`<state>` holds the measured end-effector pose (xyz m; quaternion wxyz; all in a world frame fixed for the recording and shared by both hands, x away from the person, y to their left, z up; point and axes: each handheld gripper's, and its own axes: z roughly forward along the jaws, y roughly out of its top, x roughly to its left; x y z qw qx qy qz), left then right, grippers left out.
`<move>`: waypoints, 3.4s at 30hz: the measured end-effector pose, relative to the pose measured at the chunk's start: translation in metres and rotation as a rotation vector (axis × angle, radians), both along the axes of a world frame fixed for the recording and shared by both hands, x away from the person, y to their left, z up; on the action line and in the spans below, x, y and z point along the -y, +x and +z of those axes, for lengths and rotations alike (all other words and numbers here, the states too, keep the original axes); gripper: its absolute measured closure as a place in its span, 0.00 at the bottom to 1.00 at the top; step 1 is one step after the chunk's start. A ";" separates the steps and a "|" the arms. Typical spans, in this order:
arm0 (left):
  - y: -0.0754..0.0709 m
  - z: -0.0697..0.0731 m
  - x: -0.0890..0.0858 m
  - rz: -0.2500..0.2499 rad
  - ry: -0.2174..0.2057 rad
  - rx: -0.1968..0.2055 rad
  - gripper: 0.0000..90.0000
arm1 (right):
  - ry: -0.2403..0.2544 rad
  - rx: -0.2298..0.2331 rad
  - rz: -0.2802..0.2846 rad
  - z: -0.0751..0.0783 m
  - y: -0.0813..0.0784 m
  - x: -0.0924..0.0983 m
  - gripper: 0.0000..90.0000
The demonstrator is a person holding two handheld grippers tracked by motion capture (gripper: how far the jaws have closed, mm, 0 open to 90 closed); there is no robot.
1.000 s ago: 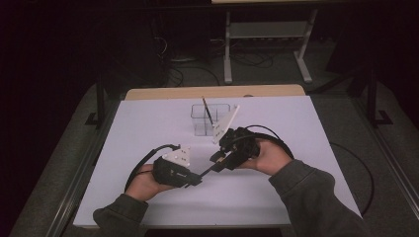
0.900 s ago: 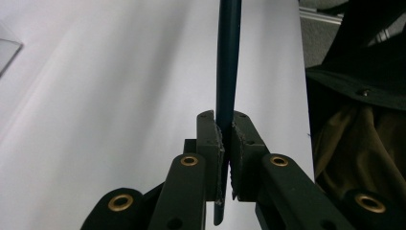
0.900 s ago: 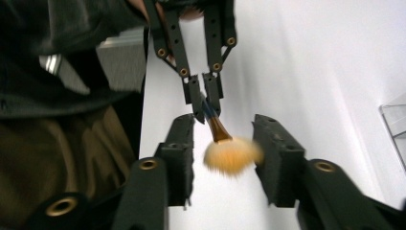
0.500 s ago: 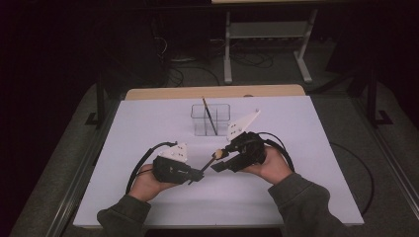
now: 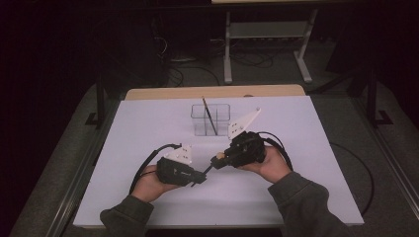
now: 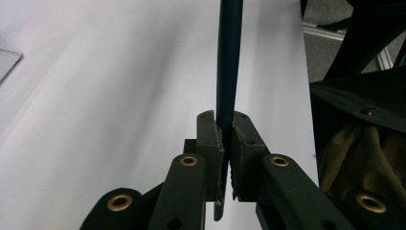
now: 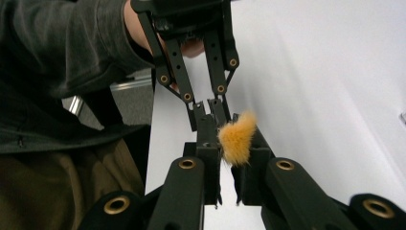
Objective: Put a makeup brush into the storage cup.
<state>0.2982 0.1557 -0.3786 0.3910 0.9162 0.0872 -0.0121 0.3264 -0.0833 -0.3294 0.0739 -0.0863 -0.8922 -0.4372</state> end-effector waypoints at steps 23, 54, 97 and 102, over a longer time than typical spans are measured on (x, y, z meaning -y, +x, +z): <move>0.000 0.003 0.011 -0.023 0.017 -0.010 0.94 | -0.090 0.066 0.044 0.019 -0.005 -0.014 0.91; 0.002 0.007 0.008 0.026 -0.063 -0.006 0.83 | -0.064 0.051 0.021 0.006 -0.002 -0.014 0.92; -0.002 -0.009 -0.025 0.128 -0.013 0.004 0.69 | -0.191 0.039 -0.085 0.003 0.017 0.023 0.92; -0.002 -0.011 -0.027 0.138 -0.011 0.004 0.68 | -0.199 0.039 -0.087 0.002 0.017 0.024 0.92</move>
